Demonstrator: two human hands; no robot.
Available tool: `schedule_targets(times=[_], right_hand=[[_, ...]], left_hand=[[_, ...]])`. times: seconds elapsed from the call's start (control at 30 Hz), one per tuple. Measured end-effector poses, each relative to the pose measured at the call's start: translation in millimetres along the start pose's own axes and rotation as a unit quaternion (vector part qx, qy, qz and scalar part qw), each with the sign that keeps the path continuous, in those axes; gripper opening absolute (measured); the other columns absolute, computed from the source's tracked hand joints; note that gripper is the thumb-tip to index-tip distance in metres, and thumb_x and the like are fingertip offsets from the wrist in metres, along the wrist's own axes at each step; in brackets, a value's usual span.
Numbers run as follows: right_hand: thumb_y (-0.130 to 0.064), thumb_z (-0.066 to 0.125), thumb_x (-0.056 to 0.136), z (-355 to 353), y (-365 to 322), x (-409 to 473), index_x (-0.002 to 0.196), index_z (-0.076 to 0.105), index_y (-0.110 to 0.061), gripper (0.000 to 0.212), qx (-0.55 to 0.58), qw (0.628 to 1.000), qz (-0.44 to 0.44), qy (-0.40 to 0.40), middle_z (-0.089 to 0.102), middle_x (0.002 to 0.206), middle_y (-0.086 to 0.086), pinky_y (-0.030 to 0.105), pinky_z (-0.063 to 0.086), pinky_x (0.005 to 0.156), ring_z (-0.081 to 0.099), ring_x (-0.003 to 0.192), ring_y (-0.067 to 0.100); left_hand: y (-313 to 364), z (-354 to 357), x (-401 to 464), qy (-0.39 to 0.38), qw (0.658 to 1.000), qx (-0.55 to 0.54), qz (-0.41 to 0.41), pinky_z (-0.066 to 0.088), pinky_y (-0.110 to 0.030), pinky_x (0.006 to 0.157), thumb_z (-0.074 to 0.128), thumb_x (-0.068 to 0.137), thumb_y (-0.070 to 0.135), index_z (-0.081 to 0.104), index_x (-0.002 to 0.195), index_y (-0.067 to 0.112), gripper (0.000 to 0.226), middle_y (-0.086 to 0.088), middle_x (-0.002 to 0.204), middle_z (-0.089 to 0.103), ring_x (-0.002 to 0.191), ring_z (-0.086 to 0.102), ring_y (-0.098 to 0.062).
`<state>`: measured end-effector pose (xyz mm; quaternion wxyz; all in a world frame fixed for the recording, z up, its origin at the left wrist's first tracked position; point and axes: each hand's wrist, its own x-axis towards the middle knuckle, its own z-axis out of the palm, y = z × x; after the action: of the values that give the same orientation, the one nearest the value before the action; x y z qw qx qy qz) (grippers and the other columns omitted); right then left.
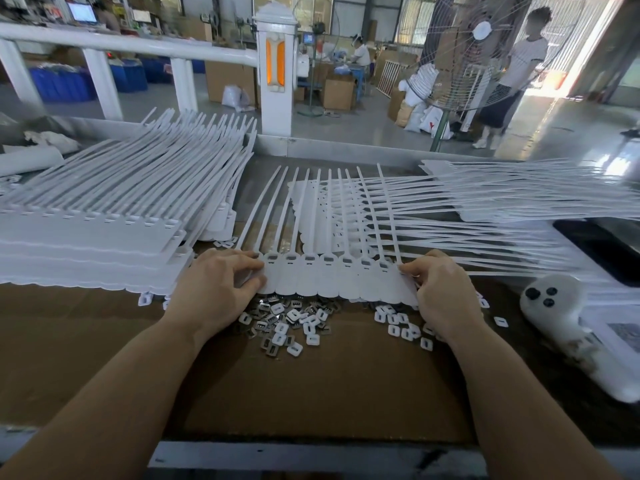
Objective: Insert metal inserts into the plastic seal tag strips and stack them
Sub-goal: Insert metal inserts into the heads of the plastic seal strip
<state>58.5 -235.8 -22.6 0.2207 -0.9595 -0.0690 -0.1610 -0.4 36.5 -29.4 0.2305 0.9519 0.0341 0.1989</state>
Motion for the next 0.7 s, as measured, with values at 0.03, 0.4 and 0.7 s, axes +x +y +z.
schedule_targets(times=[0.03, 0.4, 0.7], right_hand=[[0.007, 0.045, 0.088, 1.1, 0.5, -0.6, 0.113, 0.067, -0.014, 0.040, 0.013, 1.000, 0.010, 0.011, 0.058, 0.118, 0.004, 0.029, 0.044, 0.091, 0.053, 0.103, 0.018], [0.004, 0.044, 0.089, 2.9, 2.6, -3.1, 0.105, 0.070, -0.012, 0.033, 0.059, 0.997, 0.024, 0.051, 0.062, 0.110, 0.004, 0.019, 0.037, 0.085, 0.051, 0.095, 0.012], [-0.010, 0.059, 0.089, -9.8, -0.2, -6.7, 0.102, 0.070, -0.013, 0.017, 0.080, 0.992, -0.033, 0.094, 0.066, 0.099, 0.000, 0.012, 0.032, 0.080, 0.048, 0.090, 0.003]], left_hand=[[0.0, -0.3, 0.1, 0.000, 1.000, -0.001, 0.000, 0.029, -0.023, 0.100, 0.064, 0.085, 0.031, 0.066, 0.115, 0.023, 0.030, 0.013, 0.124, 0.059, 0.119, 0.045, -0.011], [0.3, -0.2, -0.1, 0.001, 1.000, -0.005, -0.006, 0.032, -0.026, 0.102, 0.064, 0.085, 0.031, 0.066, 0.114, 0.023, 0.030, 0.013, 0.122, 0.059, 0.119, 0.046, -0.012], [0.7, -1.1, 0.4, 0.005, 1.000, -0.006, -0.006, 0.033, -0.028, 0.102, 0.064, 0.085, 0.031, 0.067, 0.113, 0.023, 0.029, 0.013, 0.122, 0.060, 0.119, 0.046, -0.012]])
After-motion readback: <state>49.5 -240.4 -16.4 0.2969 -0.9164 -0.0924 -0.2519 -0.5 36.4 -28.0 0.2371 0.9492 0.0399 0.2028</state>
